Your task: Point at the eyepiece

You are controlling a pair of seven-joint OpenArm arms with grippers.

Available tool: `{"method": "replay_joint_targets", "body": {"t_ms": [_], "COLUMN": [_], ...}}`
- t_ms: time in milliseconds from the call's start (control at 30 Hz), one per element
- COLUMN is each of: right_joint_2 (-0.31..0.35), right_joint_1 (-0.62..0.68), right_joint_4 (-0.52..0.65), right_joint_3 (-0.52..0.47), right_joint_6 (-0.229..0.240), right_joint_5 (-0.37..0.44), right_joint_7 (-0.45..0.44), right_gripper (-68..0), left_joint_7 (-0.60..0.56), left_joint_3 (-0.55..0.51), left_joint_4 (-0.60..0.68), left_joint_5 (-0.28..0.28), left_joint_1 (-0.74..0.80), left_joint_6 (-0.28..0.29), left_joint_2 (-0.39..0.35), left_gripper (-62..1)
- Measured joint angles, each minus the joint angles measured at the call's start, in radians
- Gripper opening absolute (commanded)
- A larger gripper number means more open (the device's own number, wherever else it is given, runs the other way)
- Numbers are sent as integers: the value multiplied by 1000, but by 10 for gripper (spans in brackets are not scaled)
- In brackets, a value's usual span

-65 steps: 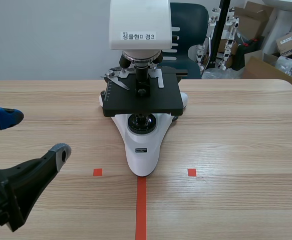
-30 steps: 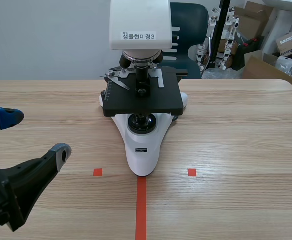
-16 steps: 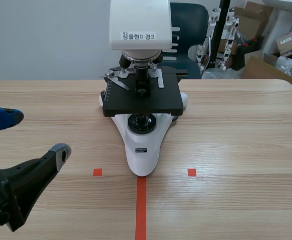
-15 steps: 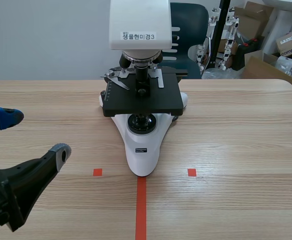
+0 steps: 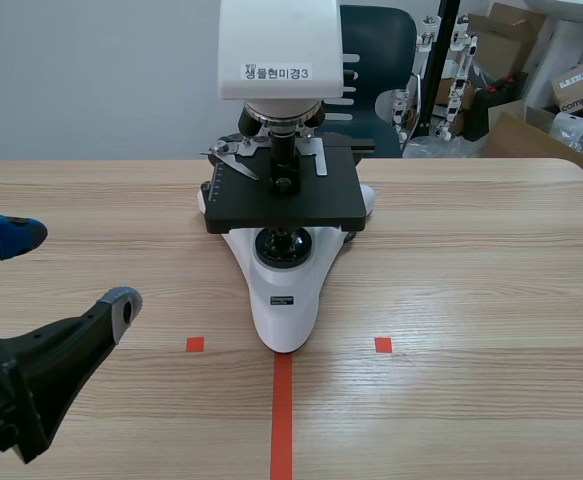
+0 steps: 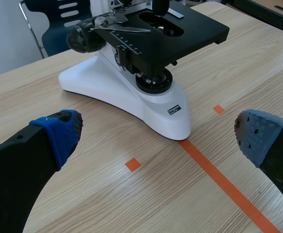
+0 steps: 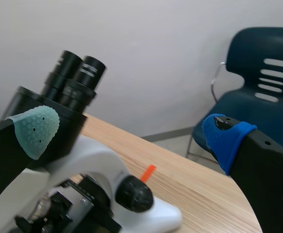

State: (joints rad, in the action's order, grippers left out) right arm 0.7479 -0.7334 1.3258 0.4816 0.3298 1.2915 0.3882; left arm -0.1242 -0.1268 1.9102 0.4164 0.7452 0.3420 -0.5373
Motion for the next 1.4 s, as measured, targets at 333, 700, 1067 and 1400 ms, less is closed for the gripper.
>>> {"method": "replay_joint_targets", "body": {"t_ms": [333, 700, 1067, 1400], "right_joint_2": [313, 472, 177, -148], "right_joint_1": [55, 482, 729, 908], "right_joint_4": [3, 4, 4, 145], "right_joint_3": [-4, -5, -258, -578], "right_joint_6": [0, 0, -12, -14], "right_joint_5": [-50, -70, -359, -801], "right_joint_7": [-172, -544, -595, -682], "right_gripper": [4, 4, 4, 4], "left_joint_7": [0, 0, 0, 0], "left_joint_3": [0, 0, 0, 0], "left_joint_4": [0, 0, 0, 0], "left_joint_5": [0, 0, 0, 0], "left_joint_1": [0, 0, 0, 0], "left_joint_6": [0, 0, 0, 0], "left_joint_2": [0, 0, 0, 0], "left_gripper": [14, 14, 14, 14]}}
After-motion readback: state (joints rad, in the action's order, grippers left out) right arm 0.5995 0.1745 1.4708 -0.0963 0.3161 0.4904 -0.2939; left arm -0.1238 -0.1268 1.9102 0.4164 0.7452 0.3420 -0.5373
